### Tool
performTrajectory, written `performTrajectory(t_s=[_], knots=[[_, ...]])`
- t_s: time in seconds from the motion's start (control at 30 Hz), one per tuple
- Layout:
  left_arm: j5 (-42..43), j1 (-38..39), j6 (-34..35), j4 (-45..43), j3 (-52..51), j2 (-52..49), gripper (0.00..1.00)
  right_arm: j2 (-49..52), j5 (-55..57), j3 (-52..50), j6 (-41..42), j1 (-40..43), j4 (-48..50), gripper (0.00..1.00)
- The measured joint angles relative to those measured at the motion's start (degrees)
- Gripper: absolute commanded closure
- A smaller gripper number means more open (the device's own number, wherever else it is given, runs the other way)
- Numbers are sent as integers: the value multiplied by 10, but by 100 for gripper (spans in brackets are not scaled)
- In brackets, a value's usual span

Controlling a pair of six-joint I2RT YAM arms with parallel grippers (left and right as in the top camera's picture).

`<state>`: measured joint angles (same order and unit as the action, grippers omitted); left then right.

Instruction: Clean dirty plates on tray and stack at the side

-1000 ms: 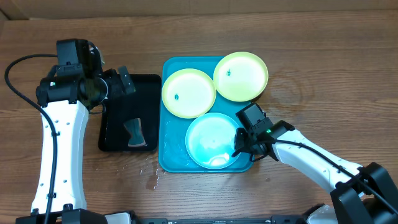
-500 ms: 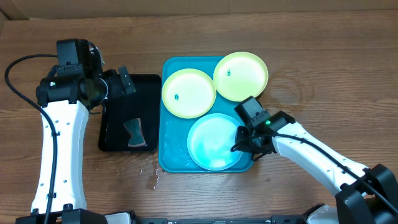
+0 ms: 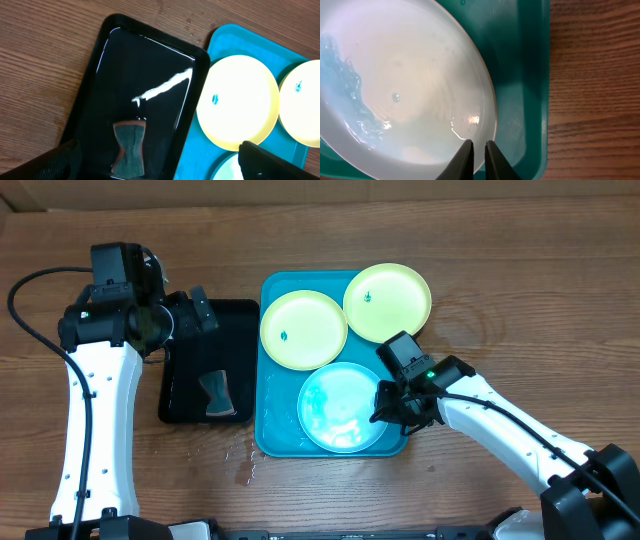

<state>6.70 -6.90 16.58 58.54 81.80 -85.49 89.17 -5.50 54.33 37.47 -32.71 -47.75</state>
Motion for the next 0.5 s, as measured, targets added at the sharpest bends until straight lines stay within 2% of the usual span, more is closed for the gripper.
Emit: performTrajectory(t_s=[0.2,0.5], knots=[[0,0,0,0,0,0,0,0,27,0,0,0,13,79],[0,0,0,0,0,0,0,1,49,-1,0,0,39,79]])
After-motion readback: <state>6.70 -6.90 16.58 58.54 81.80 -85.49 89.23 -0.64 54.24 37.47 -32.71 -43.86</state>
